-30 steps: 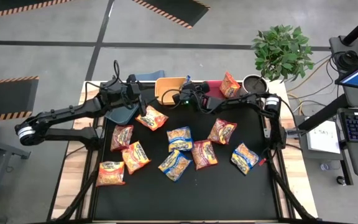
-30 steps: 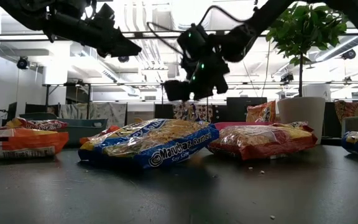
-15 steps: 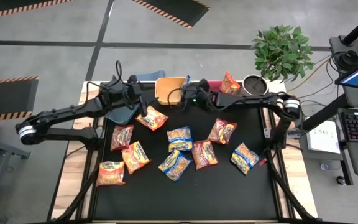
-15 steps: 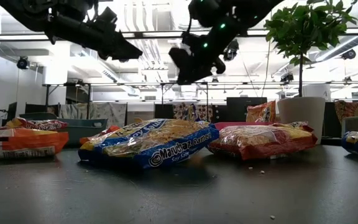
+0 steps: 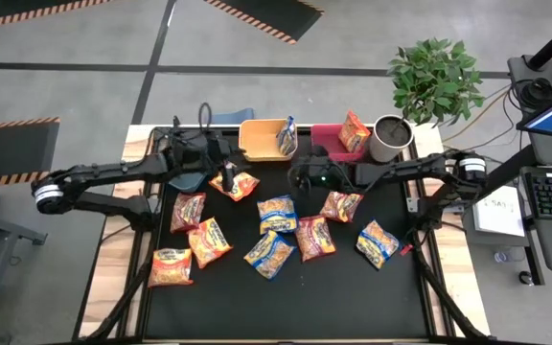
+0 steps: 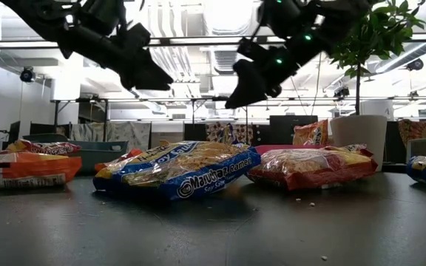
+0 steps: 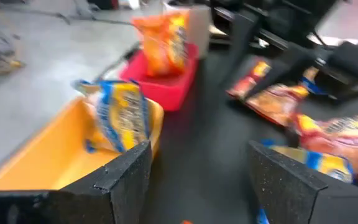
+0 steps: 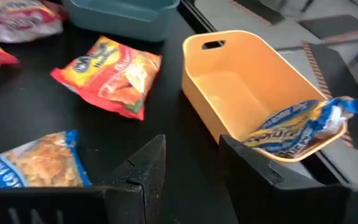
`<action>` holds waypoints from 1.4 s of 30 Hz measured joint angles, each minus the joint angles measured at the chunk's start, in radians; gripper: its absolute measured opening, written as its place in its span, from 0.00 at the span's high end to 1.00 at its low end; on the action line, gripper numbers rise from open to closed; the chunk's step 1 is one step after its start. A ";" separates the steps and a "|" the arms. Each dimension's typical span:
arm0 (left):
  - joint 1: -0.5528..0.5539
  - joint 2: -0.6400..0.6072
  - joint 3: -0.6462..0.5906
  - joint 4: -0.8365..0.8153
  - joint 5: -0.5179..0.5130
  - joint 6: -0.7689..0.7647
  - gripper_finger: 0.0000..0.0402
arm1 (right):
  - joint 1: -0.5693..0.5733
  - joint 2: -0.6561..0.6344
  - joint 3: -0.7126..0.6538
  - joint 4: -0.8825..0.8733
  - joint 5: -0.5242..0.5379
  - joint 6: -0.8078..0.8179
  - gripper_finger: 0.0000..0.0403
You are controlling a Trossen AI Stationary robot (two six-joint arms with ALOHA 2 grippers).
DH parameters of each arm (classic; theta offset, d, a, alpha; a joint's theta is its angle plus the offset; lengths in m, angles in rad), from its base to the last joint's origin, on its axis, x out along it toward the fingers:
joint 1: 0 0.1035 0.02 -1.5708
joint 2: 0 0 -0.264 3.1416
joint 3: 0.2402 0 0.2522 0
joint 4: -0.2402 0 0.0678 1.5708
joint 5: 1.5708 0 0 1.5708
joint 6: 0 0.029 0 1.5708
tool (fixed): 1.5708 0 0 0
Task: Sort Maruchan noodles
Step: Put the red noodle into the blue bin
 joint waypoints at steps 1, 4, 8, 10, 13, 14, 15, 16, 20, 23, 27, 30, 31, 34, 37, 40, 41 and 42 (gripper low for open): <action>-0.023 0.006 0.000 -0.017 0.001 -0.012 0.40 | -0.001 -0.013 -0.026 0.021 -0.012 -0.005 0.66; -0.096 0.016 0.000 -0.062 0.001 -0.034 0.40 | -0.001 -0.053 -0.098 0.119 -0.037 -0.056 0.67; -0.181 0.021 0.007 -0.182 -0.001 -0.034 0.41 | -0.001 -0.114 -0.150 0.220 -0.039 -0.145 0.66; -0.221 0.024 0.021 -0.234 -0.019 -0.043 0.41 | -0.001 -0.149 -0.151 0.227 -0.038 -0.185 0.66; -0.273 0.027 0.040 -0.282 -0.054 -0.052 0.42 | -0.001 -0.198 -0.151 0.236 -0.051 -0.240 0.67; -0.285 0.028 0.043 -0.299 -0.055 -0.052 0.42 | -0.001 -0.211 -0.151 0.243 -0.065 -0.259 0.67; -0.295 0.028 0.046 -0.310 -0.055 -0.051 0.43 | -0.001 -0.227 -0.151 0.245 -0.074 -0.278 0.68; -0.305 0.030 0.048 -0.314 -0.055 -0.051 0.43 | -0.001 -0.242 -0.151 0.242 -0.086 -0.296 0.68; -0.313 0.032 0.049 -0.325 -0.056 -0.068 0.43 | -0.001 -0.293 -0.151 0.239 -0.092 -0.363 0.69; -0.313 0.035 0.049 -0.345 -0.100 -0.099 0.43 | -0.003 -0.325 -0.157 0.238 -0.141 -0.383 0.69; -0.315 0.060 0.047 -0.358 -0.165 -0.143 0.43 | -0.003 -0.357 -0.170 0.235 -0.221 -0.397 0.69; -0.317 0.099 0.047 -0.343 -0.204 -0.171 0.43 | -0.003 -0.374 -0.181 0.233 -0.225 -0.400 0.69; -0.317 0.114 0.047 -0.342 -0.206 -0.178 0.43 | -0.003 -0.376 -0.181 0.239 -0.223 -0.400 0.69; -0.319 0.165 0.047 -0.334 -0.209 -0.180 0.43 | -0.006 -0.386 -0.190 0.236 -0.219 -0.401 0.70; -0.322 0.208 0.057 -0.335 -0.205 -0.180 0.43 | -0.006 -0.386 -0.192 0.235 -0.218 -0.401 0.70; -0.324 0.241 0.076 -0.337 -0.179 -0.180 0.43 | -0.007 -0.385 -0.193 0.236 -0.212 -0.401 0.70; -0.327 0.250 0.083 -0.338 -0.167 -0.180 0.43 | -0.007 -0.385 -0.195 0.236 -0.212 -0.401 0.69; -0.328 0.258 0.088 -0.347 -0.153 -0.180 0.43 | -0.007 -0.385 -0.196 0.235 -0.211 -0.401 0.69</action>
